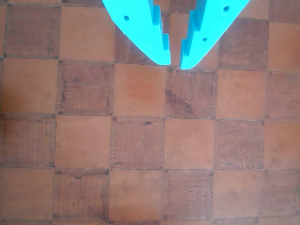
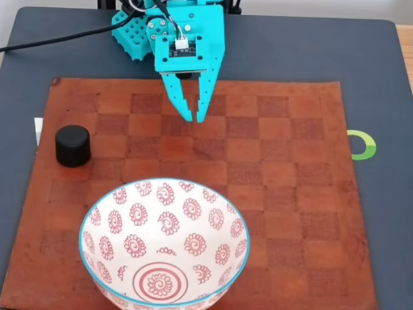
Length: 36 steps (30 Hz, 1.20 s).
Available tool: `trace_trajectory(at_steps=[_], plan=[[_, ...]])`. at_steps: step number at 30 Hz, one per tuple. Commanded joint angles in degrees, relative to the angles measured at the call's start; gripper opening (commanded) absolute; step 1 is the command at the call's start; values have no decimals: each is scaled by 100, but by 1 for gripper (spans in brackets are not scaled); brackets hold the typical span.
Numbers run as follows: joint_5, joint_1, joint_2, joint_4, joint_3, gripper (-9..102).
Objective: Grasp a black cylinder and put it in a bowl.
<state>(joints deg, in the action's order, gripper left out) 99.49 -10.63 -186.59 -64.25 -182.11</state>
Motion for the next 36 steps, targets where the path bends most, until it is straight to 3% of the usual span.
trace_trajectory(at_steps=[1, 29, 36], plan=[[-44, 88, -53, -18, 114, 0], [-44, 88, -53, -35, 316, 0], [-53, 105, 44, -536, 949, 0]])
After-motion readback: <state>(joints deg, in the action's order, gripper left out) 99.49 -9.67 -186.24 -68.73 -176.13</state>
